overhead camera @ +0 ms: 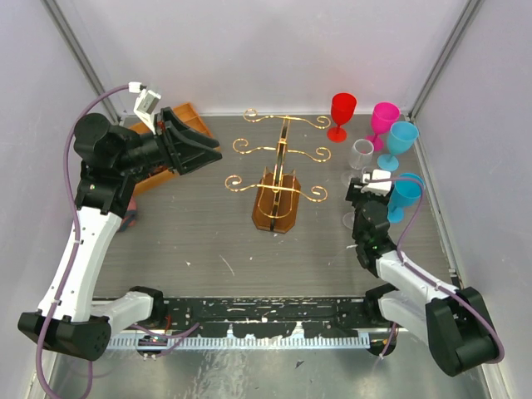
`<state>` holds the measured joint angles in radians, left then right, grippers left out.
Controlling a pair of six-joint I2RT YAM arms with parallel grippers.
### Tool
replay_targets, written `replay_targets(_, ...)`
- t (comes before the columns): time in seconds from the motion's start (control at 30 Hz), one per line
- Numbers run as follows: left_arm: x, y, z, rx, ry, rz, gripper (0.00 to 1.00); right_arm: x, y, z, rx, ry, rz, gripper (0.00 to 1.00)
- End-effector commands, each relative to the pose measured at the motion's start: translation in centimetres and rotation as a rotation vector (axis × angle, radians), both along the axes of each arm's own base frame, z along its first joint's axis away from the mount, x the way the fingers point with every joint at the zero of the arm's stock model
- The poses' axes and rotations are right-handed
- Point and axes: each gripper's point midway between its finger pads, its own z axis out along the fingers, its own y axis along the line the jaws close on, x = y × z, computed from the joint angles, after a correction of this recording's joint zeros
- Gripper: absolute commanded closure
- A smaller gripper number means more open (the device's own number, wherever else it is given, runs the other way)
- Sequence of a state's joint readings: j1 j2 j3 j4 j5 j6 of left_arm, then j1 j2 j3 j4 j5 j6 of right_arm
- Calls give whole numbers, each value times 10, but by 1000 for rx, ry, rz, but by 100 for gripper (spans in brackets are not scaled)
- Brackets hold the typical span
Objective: Take the wine glass off the wine glass rack
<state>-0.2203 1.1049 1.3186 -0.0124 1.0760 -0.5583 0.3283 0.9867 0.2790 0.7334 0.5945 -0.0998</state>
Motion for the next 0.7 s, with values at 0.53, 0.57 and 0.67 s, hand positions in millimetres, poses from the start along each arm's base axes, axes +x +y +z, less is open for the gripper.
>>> replay_targets(0.53,3,2,-6,7,-3,20,49,0,2,19,16,-74,4,20)
replay_targets(0.57,4,2,-7,7,-3,22,49,0,3,18,14,-68,9,20)
replay_targets(0.67,4,2,-7,7,-2,24,49,0,6,23,16,-74,20,18)
